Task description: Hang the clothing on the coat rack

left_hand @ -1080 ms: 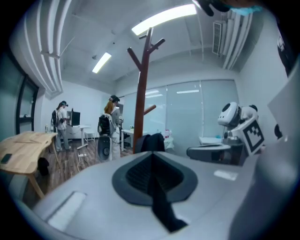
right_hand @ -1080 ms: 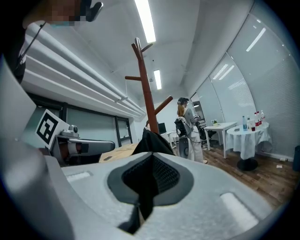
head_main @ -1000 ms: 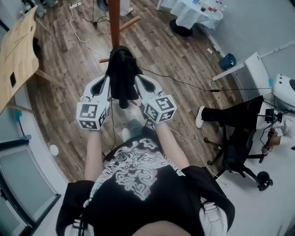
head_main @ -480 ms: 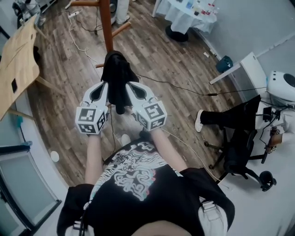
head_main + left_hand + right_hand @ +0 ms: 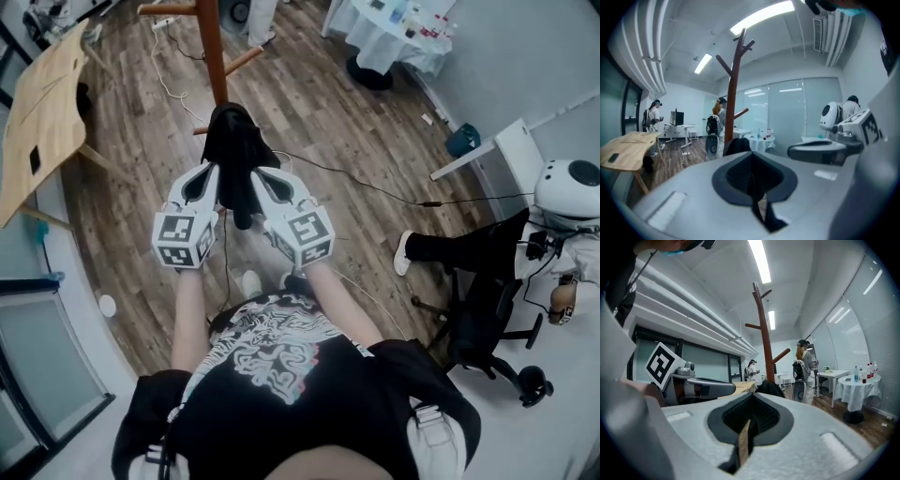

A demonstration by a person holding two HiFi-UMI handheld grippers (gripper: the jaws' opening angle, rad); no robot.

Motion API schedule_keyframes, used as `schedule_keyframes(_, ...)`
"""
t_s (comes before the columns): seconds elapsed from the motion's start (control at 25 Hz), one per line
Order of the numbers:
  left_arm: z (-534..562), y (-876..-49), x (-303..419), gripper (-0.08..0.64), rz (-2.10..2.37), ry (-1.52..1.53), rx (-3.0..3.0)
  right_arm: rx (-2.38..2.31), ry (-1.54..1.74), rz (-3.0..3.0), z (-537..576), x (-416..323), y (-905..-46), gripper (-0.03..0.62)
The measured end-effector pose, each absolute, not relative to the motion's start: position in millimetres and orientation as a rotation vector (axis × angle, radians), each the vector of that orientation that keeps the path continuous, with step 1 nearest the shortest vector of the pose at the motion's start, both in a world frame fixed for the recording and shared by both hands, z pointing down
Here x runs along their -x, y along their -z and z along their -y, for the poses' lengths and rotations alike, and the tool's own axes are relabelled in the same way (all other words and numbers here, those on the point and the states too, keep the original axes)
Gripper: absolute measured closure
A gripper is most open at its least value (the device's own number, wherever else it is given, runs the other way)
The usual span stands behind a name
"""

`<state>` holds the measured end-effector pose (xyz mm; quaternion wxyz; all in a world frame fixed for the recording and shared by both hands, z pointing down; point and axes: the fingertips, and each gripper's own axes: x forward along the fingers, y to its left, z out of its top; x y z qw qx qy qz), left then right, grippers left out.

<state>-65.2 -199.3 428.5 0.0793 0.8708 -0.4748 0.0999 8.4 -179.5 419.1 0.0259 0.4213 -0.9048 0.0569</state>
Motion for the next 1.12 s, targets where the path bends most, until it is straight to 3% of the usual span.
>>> schedule_keyframes(1.12,191,-425,71,0.571,1.54,-0.288,-2.565,-1.345,-0.202,2.798,178,-25,-423,0.593)
